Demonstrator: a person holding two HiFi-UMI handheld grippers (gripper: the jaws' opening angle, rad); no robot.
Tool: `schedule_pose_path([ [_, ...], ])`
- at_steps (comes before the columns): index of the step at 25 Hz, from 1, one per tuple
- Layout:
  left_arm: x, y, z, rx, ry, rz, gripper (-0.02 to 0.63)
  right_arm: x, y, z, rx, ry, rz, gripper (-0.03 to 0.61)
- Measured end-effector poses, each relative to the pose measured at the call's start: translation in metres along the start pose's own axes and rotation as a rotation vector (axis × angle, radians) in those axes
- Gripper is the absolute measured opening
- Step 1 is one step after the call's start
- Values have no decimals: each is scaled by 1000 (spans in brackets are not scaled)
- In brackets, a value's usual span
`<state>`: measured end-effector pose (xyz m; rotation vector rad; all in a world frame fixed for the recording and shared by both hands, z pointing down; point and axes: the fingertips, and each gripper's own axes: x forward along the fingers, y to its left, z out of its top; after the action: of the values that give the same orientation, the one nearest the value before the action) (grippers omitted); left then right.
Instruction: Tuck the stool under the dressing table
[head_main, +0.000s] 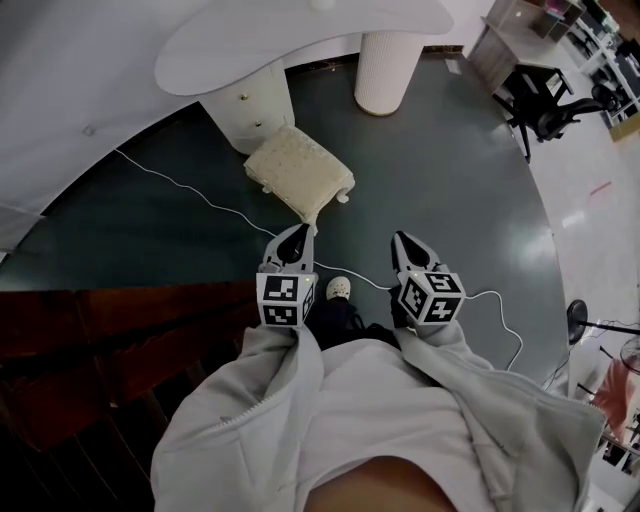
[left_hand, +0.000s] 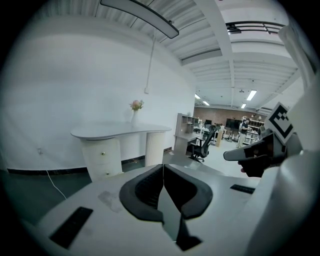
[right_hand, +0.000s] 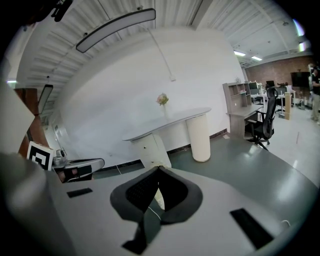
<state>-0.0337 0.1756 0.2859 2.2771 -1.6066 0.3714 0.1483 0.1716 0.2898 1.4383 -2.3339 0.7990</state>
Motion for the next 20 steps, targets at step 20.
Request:
schedule_pose_path([
  [20,4,40,-12,-30,36,49,16,54,-3,31,-78,20,67,49],
])
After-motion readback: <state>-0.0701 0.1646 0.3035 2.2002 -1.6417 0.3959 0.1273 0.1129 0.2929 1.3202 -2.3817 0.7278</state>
